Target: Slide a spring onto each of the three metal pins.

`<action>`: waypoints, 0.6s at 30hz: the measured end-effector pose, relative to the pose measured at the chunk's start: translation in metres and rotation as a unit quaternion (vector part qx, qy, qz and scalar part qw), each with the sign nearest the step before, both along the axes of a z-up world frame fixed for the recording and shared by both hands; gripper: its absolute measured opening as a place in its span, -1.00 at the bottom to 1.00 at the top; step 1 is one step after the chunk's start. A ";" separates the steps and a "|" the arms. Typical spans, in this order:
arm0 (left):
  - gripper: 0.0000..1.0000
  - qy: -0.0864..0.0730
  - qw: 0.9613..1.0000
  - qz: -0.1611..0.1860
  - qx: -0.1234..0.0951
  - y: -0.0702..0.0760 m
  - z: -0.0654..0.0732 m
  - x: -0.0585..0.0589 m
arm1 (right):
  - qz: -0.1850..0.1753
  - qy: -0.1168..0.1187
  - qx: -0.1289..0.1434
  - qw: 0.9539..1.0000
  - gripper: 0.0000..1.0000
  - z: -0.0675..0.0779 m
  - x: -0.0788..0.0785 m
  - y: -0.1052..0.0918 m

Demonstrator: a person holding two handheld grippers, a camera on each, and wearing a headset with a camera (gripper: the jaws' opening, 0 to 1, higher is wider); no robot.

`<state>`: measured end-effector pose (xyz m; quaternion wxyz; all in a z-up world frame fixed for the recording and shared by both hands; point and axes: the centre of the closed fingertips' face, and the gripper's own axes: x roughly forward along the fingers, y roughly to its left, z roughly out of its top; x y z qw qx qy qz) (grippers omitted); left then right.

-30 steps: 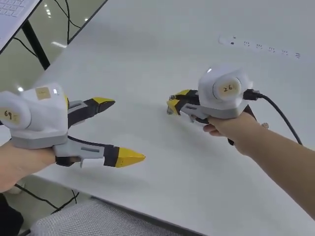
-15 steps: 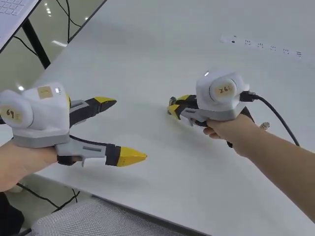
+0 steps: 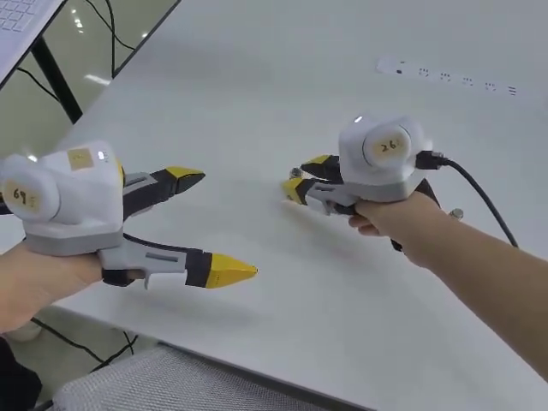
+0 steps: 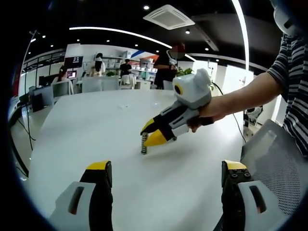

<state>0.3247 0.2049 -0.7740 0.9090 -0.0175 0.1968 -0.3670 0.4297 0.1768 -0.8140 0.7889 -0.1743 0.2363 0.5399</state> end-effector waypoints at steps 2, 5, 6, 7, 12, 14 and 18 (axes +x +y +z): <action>0.88 -0.001 1.000 0.000 0.001 0.000 0.001 0.001 | -0.002 -0.002 0.004 1.000 -0.44 0.004 0.000 0.000; 0.88 -0.002 1.000 0.001 -0.001 -0.001 0.003 0.002 | -0.003 -0.002 0.012 1.000 -0.39 0.008 0.000 0.001; 0.88 -0.003 1.000 0.000 -0.001 -0.001 0.003 0.002 | -0.003 -0.002 0.014 1.000 -0.38 0.010 0.000 0.001; 0.89 -0.003 1.000 0.000 -0.001 -0.001 0.004 0.003 | -0.003 -0.001 0.016 1.000 -0.36 0.012 -0.001 0.001; 0.90 -0.008 1.000 -0.001 -0.001 -0.003 0.008 0.007 | -0.006 -0.003 0.038 0.999 -0.23 0.032 -0.004 -0.007; 0.90 -0.009 1.000 -0.001 -0.001 -0.005 0.010 0.009 | -0.012 -0.002 0.049 0.999 -0.16 0.039 -0.004 -0.014; 0.91 -0.013 1.000 -0.005 -0.003 -0.011 0.015 0.013 | -0.018 -0.007 0.061 0.998 -0.05 0.051 -0.008 -0.028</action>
